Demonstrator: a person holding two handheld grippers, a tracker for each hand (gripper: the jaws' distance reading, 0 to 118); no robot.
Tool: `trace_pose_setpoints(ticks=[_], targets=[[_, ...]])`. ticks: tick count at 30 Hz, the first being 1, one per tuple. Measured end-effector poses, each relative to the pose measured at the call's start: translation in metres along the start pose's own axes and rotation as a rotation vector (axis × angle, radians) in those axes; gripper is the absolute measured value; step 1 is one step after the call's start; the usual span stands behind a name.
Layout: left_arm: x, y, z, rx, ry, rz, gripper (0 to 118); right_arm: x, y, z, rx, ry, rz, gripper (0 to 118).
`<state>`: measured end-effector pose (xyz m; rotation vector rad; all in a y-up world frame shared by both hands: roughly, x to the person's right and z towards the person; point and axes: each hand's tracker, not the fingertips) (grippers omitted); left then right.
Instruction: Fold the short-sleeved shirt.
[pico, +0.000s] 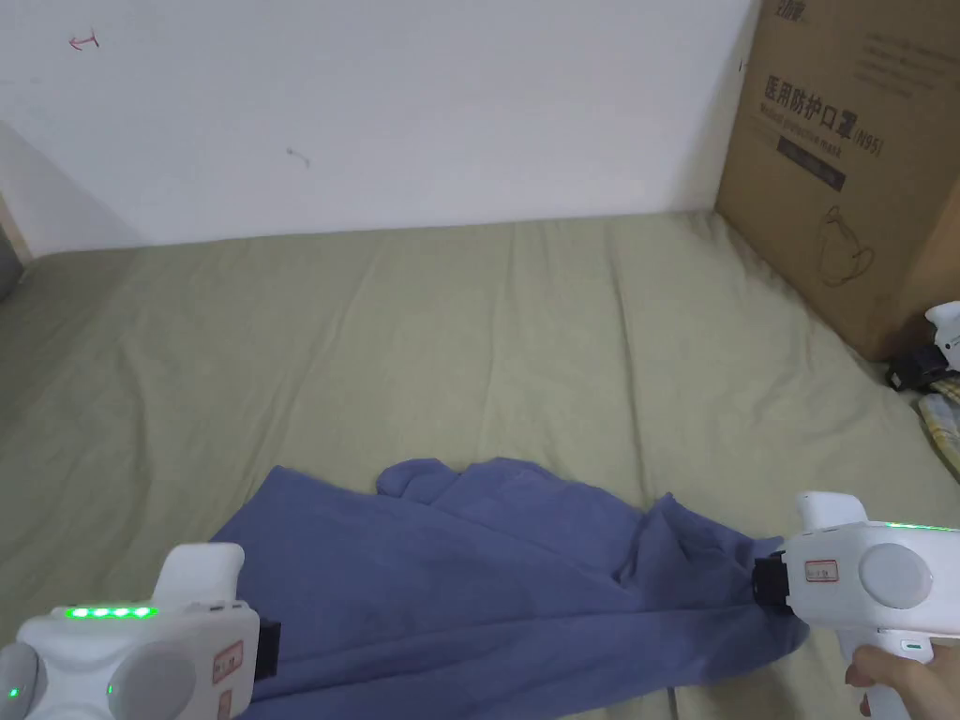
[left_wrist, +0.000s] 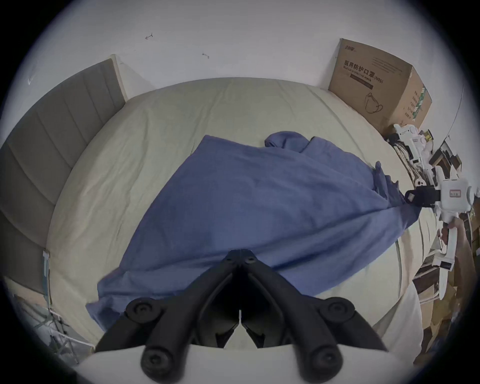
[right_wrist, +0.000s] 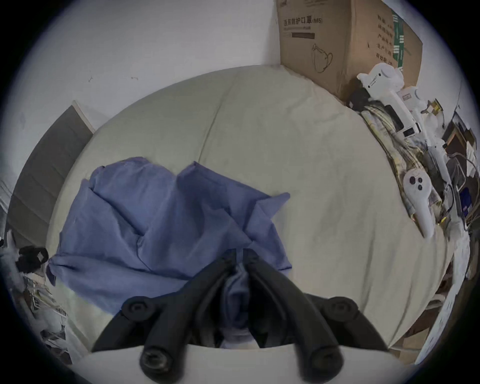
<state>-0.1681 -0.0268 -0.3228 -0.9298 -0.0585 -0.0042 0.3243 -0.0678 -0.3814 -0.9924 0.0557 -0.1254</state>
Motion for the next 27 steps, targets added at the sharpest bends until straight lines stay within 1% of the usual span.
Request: trace_pose_setpoints(ticks=[3,4,5,6,7,8,11,15,19,21,22,24,27], targets=[[-0.009,0.034,-0.025,0.007,-0.029,-0.021,0,-0.003,-0.001,0.006,0.009,-0.005,0.017,5],[-0.013,0.048,-0.037,0.001,-0.038,-0.017,14,-0.003,-0.002,0.006,0.007,-0.006,0.018,5],[-0.018,0.061,-0.049,-0.001,-0.049,-0.009,39,-0.001,-0.001,0.003,-0.002,-0.001,0.014,5],[-0.023,0.075,-0.065,0.0,-0.052,0.015,74,0.0,-0.001,0.002,-0.001,-0.005,0.014,5],[-0.027,0.087,-0.079,-0.018,-0.05,0.014,99,0.0,-0.001,0.001,-0.004,-0.006,0.01,5],[-0.032,0.099,-0.096,-0.043,-0.049,0.014,103,0.001,-0.002,0.0,-0.006,-0.006,0.005,5],[-0.044,0.128,-0.135,-0.064,0.003,0.005,101,0.004,-0.006,-0.003,-0.019,-0.011,-0.004,5],[-0.059,0.152,-0.18,-0.08,0.024,-0.009,101,0.007,-0.01,-0.008,-0.038,-0.012,-0.019,5],[-0.07,0.159,-0.214,-0.123,0.008,0.027,101,0.006,-0.014,-0.015,-0.061,-0.021,-0.021,5],[-0.073,0.156,-0.228,-0.166,-0.027,0.044,96,0.006,-0.014,-0.017,-0.068,-0.024,-0.024,5],[-0.071,0.155,-0.229,-0.157,-0.011,0.036,96,0.006,-0.014,-0.018,-0.069,-0.024,-0.027,5],[-0.064,0.153,-0.219,-0.144,0.0,-0.008,86,0.008,-0.014,-0.02,-0.071,-0.02,-0.049,5],[-0.063,0.155,-0.212,-0.139,0.013,-0.001,59,0.008,-0.014,-0.02,-0.071,-0.016,-0.07,5]])
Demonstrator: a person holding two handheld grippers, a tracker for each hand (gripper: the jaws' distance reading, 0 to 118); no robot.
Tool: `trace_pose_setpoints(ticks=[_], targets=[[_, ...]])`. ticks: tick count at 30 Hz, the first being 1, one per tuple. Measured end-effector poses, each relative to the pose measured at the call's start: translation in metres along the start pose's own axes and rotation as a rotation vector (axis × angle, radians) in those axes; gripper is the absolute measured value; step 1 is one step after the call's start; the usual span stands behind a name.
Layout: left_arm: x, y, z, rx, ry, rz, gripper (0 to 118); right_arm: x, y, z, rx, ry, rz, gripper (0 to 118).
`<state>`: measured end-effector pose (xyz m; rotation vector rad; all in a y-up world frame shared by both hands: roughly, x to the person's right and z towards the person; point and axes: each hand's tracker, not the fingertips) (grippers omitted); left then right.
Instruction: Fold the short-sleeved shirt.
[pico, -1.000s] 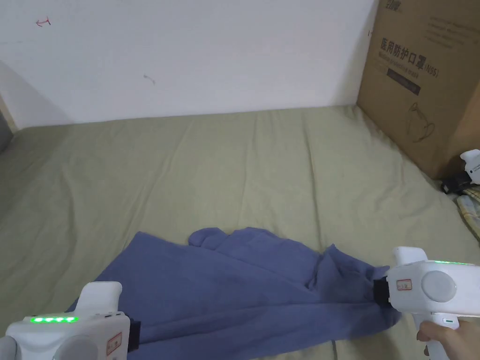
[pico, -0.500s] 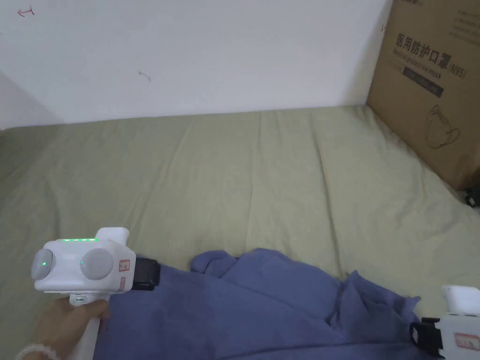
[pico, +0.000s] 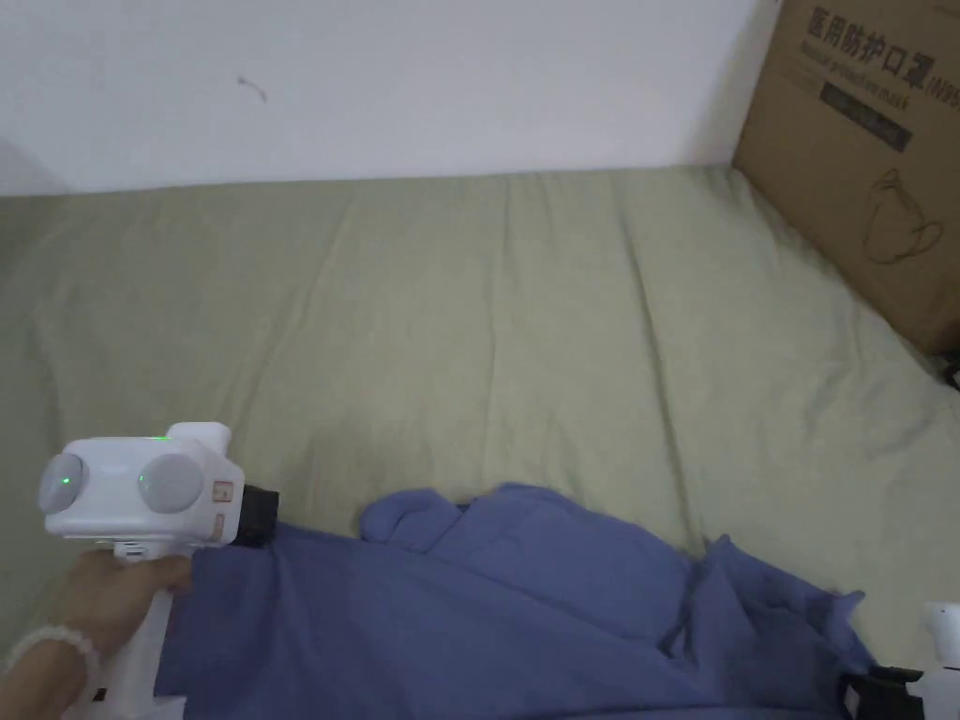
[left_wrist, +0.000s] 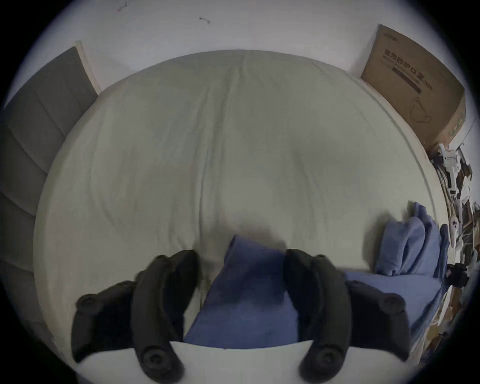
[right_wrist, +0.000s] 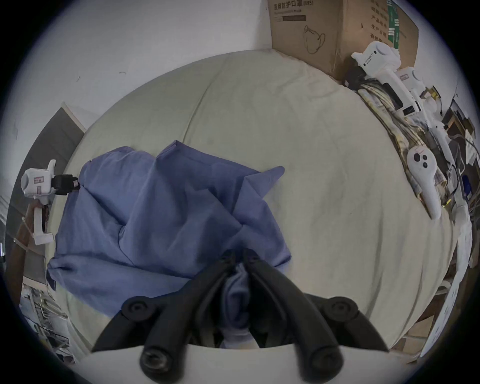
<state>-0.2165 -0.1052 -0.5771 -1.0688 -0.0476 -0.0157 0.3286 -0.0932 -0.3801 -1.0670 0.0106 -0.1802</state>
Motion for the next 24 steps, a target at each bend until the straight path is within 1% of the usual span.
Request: trace_pose_setpoints(ticks=[1,2,3,4,5,7,9,13,19,21,24], targets=[[0.002,0.0,0.006,0.004,0.019,-0.017,40,0.0,0.0,0.001,0.002,0.001,-0.001,5],[0.007,-0.001,0.012,0.01,0.06,-0.053,16,-0.001,-0.001,0.002,0.004,0.001,-0.002,5],[0.011,-0.002,0.017,0.019,0.065,-0.078,2,-0.002,-0.001,0.005,0.004,0.008,-0.007,5],[0.014,-0.004,0.022,0.01,0.083,-0.09,2,-0.002,-0.001,0.007,0.008,0.027,-0.016,5],[0.01,-0.002,0.018,0.012,0.054,-0.075,2,-0.005,-0.001,0.011,0.014,0.018,-0.015,5],[0.011,-0.003,0.03,0.011,0.049,-0.07,2,-0.009,0.0,0.019,0.03,0.004,-0.005,5],[0.005,-0.004,0.049,0.033,0.021,-0.029,2,-0.009,0.005,0.027,0.044,0.014,-0.019,5],[-0.006,0.001,0.1,0.099,0.02,-0.025,2,-0.013,0.02,0.046,0.09,0.04,-0.036,5],[-0.017,0.01,0.194,0.253,0.091,-0.028,2,-0.043,0.065,0.084,0.199,0.074,-0.019,5],[-0.021,0.014,0.23,0.308,0.113,-0.005,2,-0.057,0.088,0.101,0.252,0.101,-0.005,5],[-0.029,0.023,0.276,0.397,0.17,0.01,2,-0.082,0.124,0.128,0.318,0.109,0.023,5]])
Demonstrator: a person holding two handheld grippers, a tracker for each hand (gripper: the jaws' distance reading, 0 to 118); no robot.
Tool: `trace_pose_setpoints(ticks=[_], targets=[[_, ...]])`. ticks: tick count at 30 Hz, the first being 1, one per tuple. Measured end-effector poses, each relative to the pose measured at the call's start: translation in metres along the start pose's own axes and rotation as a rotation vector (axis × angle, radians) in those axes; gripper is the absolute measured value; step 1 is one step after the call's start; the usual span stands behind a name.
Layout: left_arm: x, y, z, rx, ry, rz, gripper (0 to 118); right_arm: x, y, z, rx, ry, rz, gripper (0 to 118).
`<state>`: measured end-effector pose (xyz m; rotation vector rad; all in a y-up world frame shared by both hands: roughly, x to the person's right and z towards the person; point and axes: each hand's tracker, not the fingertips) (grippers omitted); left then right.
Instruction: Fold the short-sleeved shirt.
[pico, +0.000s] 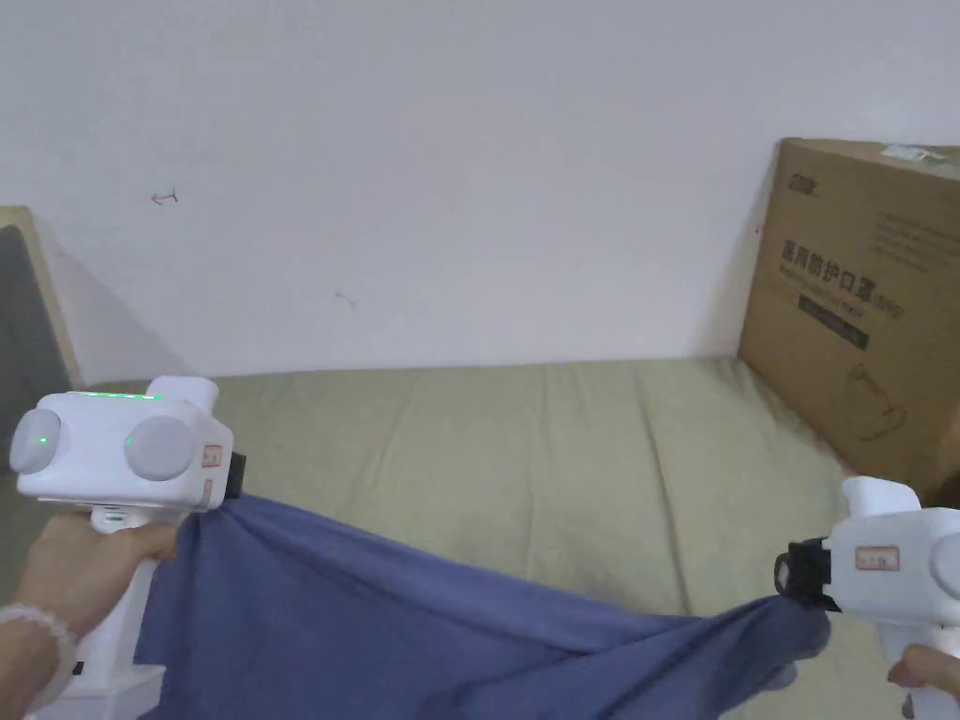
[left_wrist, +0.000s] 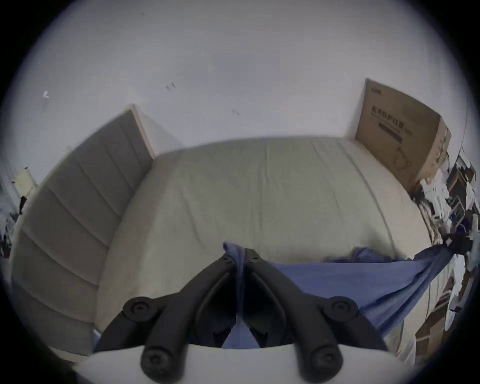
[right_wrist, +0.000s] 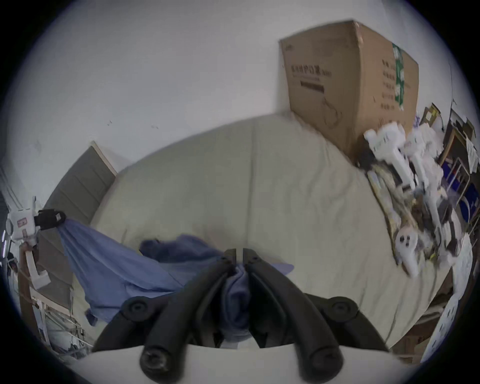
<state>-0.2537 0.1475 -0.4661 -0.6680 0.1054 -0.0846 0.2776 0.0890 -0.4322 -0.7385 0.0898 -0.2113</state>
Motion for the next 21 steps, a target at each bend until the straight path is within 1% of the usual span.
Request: trace_pose_setpoints(ticks=[2,5,7,11,14,17,18,19,20,21], targets=[[-0.013,0.021,0.026,0.047,0.03,0.015,2,-0.019,0.029,0.009,0.039,0.015,0.028,5],[-0.032,0.051,0.053,0.102,0.07,0.041,2,-0.044,0.076,0.019,0.092,0.034,0.045,5],[-0.044,0.069,0.068,0.144,0.099,0.065,2,-0.054,0.11,0.021,0.128,0.038,0.058,5],[-0.062,0.11,0.086,0.195,0.148,0.068,2,-0.08,0.177,0.037,0.205,0.056,0.058,5],[-0.073,0.142,0.093,0.251,0.176,0.084,2,-0.101,0.229,0.047,0.26,0.024,0.089,5],[-0.081,0.184,0.09,0.297,0.187,0.11,2,-0.119,0.281,0.058,0.32,0.055,0.048,5],[-0.083,0.198,0.089,0.326,0.201,0.103,2,-0.126,0.296,0.061,0.348,0.049,0.065,5],[-0.084,0.212,0.087,0.344,0.222,0.094,2,-0.134,0.313,0.062,0.376,0.019,0.102,5],[-0.084,0.227,0.086,0.36,0.239,0.099,2,-0.142,0.33,0.063,0.387,-0.015,0.123,5],[-0.084,0.242,0.085,0.378,0.238,0.097,2,-0.149,0.347,0.064,0.41,-0.022,0.132,5]])
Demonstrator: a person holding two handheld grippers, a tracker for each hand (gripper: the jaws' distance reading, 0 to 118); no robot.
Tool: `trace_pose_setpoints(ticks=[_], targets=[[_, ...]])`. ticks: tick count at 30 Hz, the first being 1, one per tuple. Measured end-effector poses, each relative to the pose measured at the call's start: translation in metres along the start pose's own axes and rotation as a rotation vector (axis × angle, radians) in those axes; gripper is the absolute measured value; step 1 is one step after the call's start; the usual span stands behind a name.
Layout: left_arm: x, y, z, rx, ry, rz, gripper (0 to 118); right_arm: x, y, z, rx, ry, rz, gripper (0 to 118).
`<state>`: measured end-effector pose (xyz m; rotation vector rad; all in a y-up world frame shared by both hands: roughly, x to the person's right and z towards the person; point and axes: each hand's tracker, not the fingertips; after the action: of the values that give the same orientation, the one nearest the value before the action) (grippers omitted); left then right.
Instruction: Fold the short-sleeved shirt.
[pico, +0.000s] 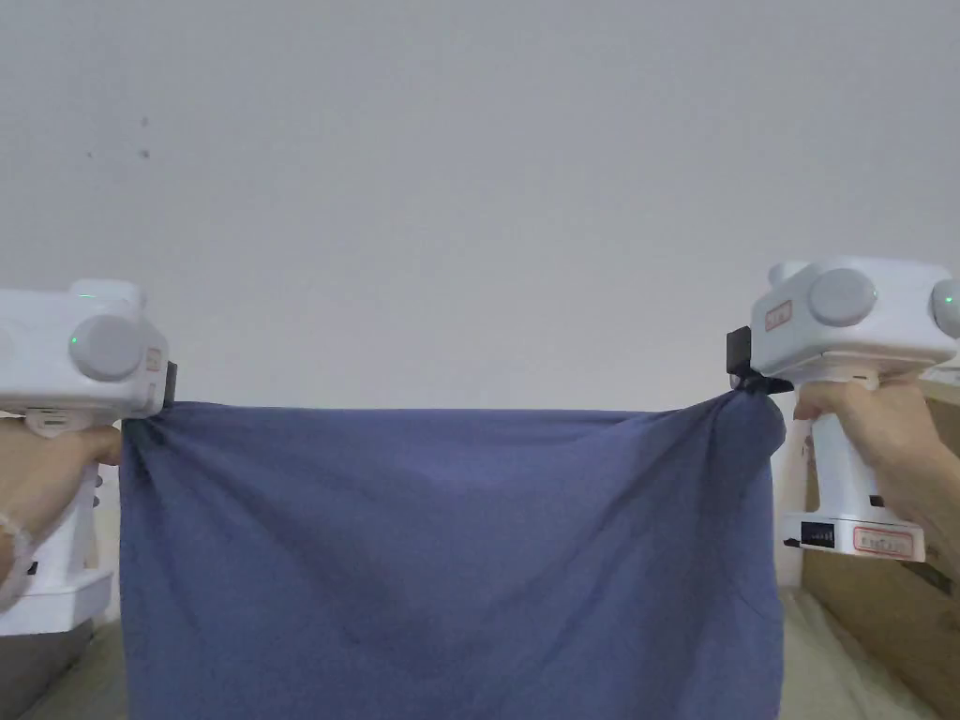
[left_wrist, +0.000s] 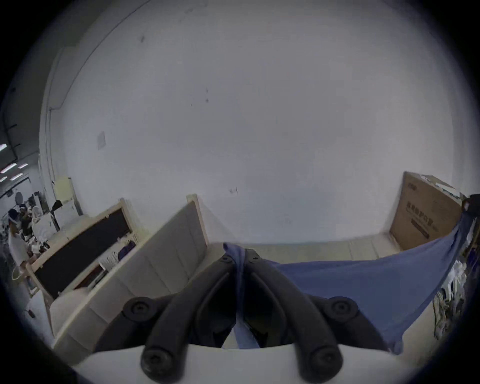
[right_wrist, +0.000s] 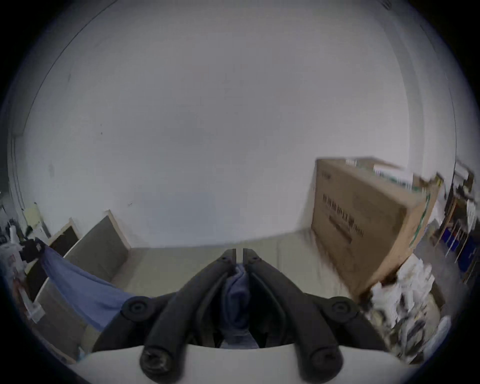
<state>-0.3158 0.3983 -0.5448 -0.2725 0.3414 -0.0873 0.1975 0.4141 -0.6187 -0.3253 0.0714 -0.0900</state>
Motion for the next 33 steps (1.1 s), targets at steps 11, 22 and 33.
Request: trace_pose_setpoints(ticks=[11,22,33], targets=[[0.024,0.061,-0.053,0.201,0.043,-0.011,2,0.003,0.082,-0.032,0.145,-0.014,-0.035,5],[0.087,-0.12,-0.17,-0.072,0.01,-0.115,2,0.036,-0.104,-0.164,-0.229,-0.064,-0.015,5],[0.12,-0.361,-0.257,-0.514,-0.053,-0.127,2,0.07,-0.336,-0.277,-0.655,-0.131,-0.019,5]])
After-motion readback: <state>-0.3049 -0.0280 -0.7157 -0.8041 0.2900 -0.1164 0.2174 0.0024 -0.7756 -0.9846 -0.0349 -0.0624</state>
